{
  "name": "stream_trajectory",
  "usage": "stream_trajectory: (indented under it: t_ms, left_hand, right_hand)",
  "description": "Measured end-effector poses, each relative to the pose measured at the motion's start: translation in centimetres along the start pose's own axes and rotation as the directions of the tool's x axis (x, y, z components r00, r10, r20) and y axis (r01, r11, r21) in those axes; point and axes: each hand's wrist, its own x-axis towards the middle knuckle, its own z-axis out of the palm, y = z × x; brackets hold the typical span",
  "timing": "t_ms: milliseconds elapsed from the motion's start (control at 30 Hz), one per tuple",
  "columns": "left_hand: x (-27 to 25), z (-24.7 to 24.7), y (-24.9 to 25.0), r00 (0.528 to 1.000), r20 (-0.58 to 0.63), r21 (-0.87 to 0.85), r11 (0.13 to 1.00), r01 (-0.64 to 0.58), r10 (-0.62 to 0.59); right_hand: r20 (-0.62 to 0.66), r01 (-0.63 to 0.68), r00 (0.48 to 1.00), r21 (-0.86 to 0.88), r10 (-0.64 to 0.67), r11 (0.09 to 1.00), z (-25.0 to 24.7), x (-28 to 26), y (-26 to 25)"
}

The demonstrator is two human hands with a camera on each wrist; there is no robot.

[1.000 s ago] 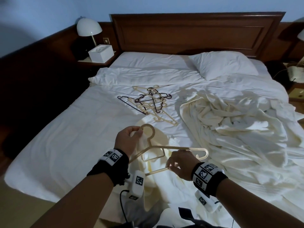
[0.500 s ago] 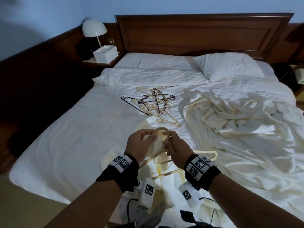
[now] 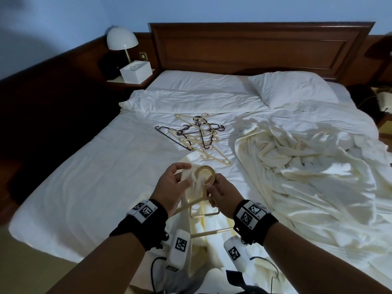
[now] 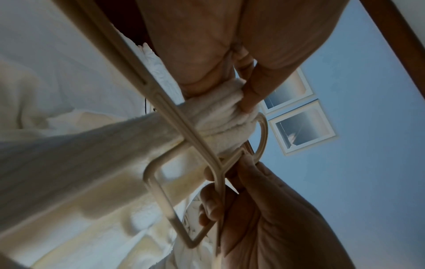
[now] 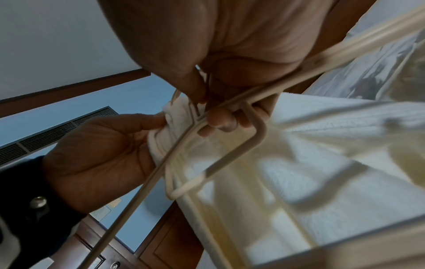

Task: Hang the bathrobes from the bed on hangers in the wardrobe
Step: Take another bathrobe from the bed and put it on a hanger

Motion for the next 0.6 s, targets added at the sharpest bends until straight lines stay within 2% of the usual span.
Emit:
stream_trajectory:
  t_ms: [333, 500, 600]
  left_hand:
    - [-0.2, 0.2, 0.3, 0.983, 0.167, -0.057, 0.995, 0.087, -0.076]
    - [-0.2, 0.1, 0.1, 0.969, 0.232, 0.073, 0.995, 0.063, -0.079]
    - [-0.2, 0.3, 0.3, 0.966, 0.257, 0.209, 0.977, -0.029, -0.026]
  right_hand:
    - [0.017, -0.010, 1.000, 0.044, 0.009, 0.999, 0.0, -0.6, 0.7]
    - [0.048, 0.003, 0.999, 0.033, -0.004, 0.999, -0.6, -1.4, 0.8]
    - [0.046, 0.018, 0.999, 0.047, -0.020, 0.999, -1.0, -1.7, 0.8]
